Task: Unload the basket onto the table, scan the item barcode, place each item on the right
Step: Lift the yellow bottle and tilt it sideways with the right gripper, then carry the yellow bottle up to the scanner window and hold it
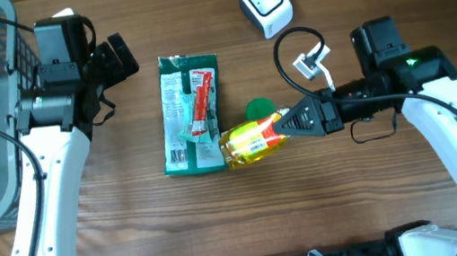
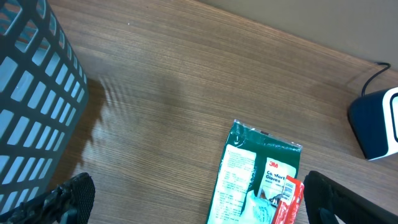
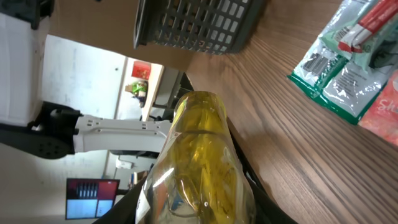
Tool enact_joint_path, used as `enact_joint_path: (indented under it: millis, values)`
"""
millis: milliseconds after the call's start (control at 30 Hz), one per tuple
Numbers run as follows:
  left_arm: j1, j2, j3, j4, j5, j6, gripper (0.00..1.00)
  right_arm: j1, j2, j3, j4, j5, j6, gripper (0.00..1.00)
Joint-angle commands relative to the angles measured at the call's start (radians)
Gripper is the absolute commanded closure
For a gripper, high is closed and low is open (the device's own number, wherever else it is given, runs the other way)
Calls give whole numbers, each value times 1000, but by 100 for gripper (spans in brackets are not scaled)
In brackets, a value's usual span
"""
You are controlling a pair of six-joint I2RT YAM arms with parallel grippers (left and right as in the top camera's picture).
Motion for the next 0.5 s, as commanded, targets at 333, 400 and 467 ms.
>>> enact_joint_path:
  millis: [333,400,467]
  values:
    - [3,-3,12,3,-10,23,0,-2,-1,126,143,310,352,92]
    - [3,-3,12,3,-10,23,0,-2,1,222,113,384,376,92]
    - [3,-3,12,3,-10,23,0,0,6,328,62,494,407,92]
